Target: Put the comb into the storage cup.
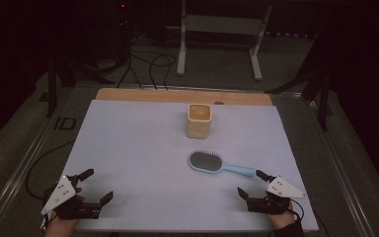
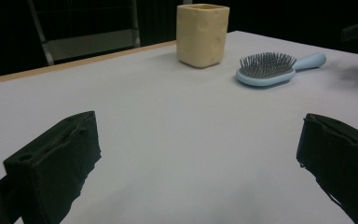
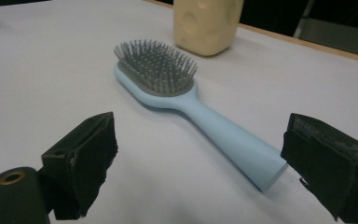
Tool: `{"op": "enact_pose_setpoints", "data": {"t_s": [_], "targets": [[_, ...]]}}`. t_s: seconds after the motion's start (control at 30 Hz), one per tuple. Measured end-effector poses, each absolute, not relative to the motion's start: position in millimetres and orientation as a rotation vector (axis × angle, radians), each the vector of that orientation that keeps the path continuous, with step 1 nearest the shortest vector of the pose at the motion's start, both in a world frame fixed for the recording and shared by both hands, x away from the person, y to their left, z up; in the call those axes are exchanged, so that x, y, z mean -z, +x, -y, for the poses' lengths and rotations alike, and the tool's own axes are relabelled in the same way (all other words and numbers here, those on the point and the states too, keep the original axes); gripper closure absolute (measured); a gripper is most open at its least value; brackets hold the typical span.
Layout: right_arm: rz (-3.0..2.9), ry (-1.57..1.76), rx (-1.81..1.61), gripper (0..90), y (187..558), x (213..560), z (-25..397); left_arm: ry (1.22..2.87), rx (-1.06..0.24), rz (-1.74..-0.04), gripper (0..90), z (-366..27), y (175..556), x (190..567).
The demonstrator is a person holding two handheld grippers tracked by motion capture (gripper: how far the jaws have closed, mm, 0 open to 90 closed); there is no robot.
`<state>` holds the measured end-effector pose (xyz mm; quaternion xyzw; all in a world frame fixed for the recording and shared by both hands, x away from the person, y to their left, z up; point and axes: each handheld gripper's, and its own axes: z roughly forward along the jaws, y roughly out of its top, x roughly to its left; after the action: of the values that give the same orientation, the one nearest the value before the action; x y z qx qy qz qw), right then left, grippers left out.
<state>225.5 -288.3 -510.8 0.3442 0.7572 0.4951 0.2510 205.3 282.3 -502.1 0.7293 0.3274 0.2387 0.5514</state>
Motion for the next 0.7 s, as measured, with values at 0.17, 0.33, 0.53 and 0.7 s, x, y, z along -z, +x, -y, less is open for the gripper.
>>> {"op": "enact_pose_setpoints", "data": {"t_s": [0.17,0.33,0.53,0.7], "targets": [[-2.119,0.909,-1.355,9.6,224,510,285,1.723,-0.565,-0.774,0.0,-283,205,502],[-2.202,0.886,-1.337,9.6,224,510,281,1.730,-0.569,-0.766,0.0,-281,205,501],[-2.277,0.864,-1.324,9.6,220,506,275,1.734,-0.568,-0.760,0.0,-280,205,501],[-2.288,0.845,-1.324,9.6,218,500,272,1.728,-0.568,-0.759,0.0,-281,205,501]]}}
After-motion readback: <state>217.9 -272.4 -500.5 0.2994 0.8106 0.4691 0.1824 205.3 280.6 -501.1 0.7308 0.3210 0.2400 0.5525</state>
